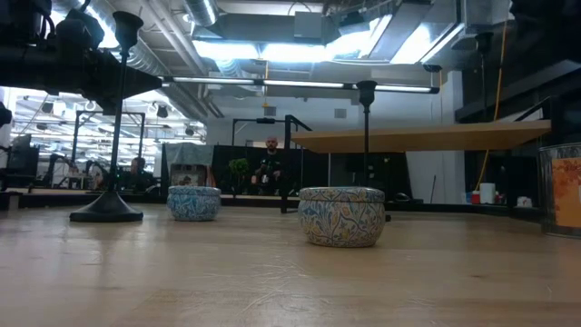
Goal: Pick & Place candle stick holders
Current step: Align the top black candle holder with the other black candle holder on the shelf
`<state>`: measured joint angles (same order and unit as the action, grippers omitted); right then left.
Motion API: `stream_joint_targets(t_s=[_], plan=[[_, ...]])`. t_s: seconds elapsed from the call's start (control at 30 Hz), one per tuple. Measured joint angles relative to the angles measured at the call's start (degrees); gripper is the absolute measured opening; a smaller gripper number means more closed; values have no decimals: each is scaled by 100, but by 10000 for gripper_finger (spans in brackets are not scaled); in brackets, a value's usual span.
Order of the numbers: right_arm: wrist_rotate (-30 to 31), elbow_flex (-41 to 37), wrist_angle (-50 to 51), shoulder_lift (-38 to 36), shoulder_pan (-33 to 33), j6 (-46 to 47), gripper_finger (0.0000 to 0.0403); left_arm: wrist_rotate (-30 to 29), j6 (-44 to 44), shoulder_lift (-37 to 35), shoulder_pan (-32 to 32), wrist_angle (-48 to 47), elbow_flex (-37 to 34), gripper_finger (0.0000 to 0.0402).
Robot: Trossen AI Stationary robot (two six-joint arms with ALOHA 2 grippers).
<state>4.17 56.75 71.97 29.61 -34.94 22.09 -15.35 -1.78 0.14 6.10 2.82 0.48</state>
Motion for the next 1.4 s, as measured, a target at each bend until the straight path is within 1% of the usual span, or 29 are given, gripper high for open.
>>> stream_joint_targets(t_s=[0.17, 0.27, 0.37, 0.43, 0.63, 0.77, 0.93, 1.17, 1.3, 1.4], plan=[[-615, 0, -20, 7, 0, 33, 211, 0, 0, 0, -1, 1, -1, 12], [-702, 0, -32, 9, 12, 149, 211, 0, 0, 0, -1, 1, 1, 11], [-746, 0, -190, 11, 42, 73, 211, 0, 0, 0, 0, 1, -1, 12], [-862, -9, -422, 16, 103, -51, 211, 0, 0, 0, 0, 1, -1, 13], [-1505, -330, -1448, 79, 404, -504, 211, 0, 0, 0, 1, 1, 1, 10], [-1642, -699, -2044, 248, 659, -750, 211, 0, 0, 0, 1, 1, 1, 9], [-1644, -1032, -2844, 653, 1132, -1165, 211, 0, 0, 0, -1, 1, 0, 8], [-1642, -1067, -3970, 1409, 1932, -1918, 211, 0, 0, 0, 1, 1, 1, 9], [-1640, -1067, -4326, 1952, 2245, -2578, 211, 0, 0, 0, 0, 1, -1, 11], [-1639, -1067, -4509, 2401, 2370, -2865, 211, 0, 0, 0, 1, 1, 1, 13]])
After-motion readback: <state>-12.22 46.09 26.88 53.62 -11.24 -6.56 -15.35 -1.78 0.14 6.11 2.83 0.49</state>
